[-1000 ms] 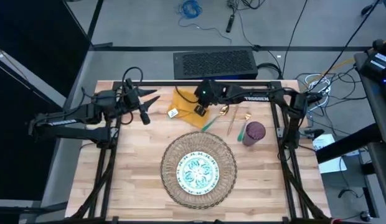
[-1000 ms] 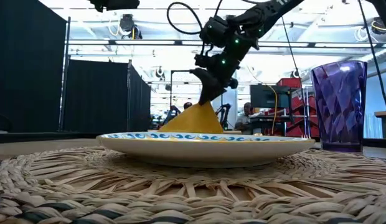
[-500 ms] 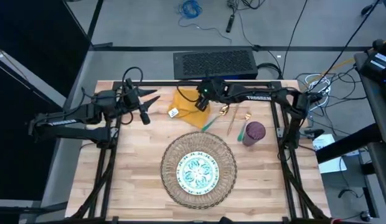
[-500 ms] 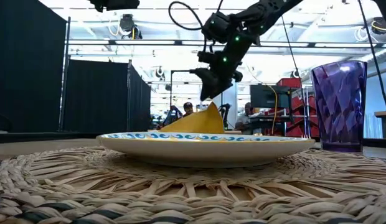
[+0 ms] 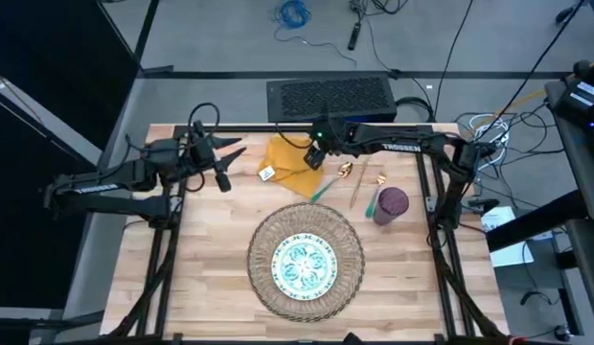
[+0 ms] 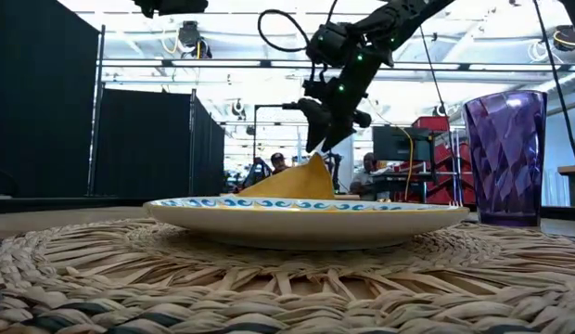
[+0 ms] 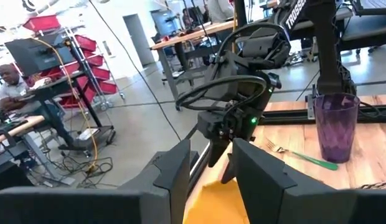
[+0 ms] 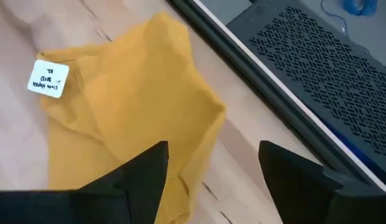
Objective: Set table place
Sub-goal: Fold the yellow table napkin
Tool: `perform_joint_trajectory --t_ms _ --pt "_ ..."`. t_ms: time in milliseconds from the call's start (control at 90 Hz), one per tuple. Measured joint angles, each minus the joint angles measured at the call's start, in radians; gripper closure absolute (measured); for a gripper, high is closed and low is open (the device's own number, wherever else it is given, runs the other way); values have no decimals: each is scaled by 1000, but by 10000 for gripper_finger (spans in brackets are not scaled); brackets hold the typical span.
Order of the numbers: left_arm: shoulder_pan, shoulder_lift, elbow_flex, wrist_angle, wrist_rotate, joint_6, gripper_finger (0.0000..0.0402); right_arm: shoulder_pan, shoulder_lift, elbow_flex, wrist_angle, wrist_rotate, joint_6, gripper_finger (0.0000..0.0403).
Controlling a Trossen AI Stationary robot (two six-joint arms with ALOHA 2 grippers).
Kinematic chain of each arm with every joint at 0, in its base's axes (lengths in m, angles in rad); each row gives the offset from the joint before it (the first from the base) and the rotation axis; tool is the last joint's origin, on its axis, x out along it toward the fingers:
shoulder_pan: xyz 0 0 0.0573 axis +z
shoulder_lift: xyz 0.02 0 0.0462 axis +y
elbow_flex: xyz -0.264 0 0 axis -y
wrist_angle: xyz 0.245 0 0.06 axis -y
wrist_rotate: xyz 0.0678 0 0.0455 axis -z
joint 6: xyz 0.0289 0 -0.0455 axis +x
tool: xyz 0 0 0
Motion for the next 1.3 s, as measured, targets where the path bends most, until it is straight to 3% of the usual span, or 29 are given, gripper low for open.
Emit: perform_joint_trajectory --t_ms 589,756,922,1100,1300 --pt "0 0 0 1 24 -2 295 -7 19 -3 -33 4 19 173" --pt "0 0 0 4 25 -20 295 -14 41 -3 -56 0 20 241" --pt "0 0 1 5 26 -20 295 -12 42 -3 -64 1 -38 383" --pt "0 0 1 5 26 -20 295 18 40 -3 -40 9 -69 401" --pt "0 0 1 4 26 -15 295 132 40 -3 -77 3 -56 403"
